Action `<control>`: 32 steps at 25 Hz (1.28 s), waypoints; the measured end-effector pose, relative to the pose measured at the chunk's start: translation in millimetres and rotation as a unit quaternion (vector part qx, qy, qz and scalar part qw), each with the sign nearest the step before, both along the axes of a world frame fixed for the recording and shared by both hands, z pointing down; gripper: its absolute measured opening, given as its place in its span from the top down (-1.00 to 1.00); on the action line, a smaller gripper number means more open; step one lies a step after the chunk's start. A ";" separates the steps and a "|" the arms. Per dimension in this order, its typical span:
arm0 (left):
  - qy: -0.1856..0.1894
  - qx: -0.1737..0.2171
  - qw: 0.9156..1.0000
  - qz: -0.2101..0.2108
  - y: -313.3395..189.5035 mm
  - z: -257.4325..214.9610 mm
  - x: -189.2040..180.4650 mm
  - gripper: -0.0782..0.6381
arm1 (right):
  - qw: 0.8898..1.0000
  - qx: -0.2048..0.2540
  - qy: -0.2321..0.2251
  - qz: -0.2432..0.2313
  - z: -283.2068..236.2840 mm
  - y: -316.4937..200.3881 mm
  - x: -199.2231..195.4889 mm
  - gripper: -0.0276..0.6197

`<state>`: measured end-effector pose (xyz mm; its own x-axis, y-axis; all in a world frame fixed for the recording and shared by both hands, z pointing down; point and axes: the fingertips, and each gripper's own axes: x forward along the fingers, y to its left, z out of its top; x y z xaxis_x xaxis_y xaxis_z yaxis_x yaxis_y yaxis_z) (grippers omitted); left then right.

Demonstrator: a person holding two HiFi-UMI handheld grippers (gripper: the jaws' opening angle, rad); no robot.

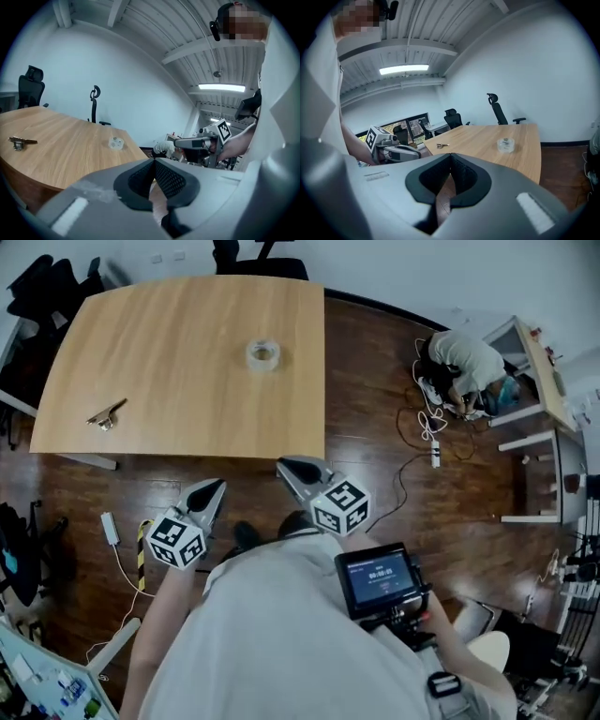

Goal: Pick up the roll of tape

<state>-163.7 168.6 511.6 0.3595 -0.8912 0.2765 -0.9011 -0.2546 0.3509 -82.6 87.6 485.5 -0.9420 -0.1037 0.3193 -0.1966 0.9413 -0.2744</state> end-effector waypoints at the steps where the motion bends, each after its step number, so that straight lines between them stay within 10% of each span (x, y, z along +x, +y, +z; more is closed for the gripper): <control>1: 0.002 0.000 1.000 0.005 -1.8 0.4 -1.8 0.77 | 1.000 0.000 0.002 0.007 0.6 -0.8 -0.3 0.90; 32: 0.001 -0.072 0.996 0.049 -215.1 8.1 55.7 0.77 | 0.997 -0.058 -0.044 0.020 23.7 -192.1 41.5 0.90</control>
<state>-108.0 -46.6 519.7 0.4444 -0.8026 0.3979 -0.8731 -0.2886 0.3928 -41.0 -104.5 509.2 -0.9626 -0.1084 0.2481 -0.2034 0.8944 -0.3982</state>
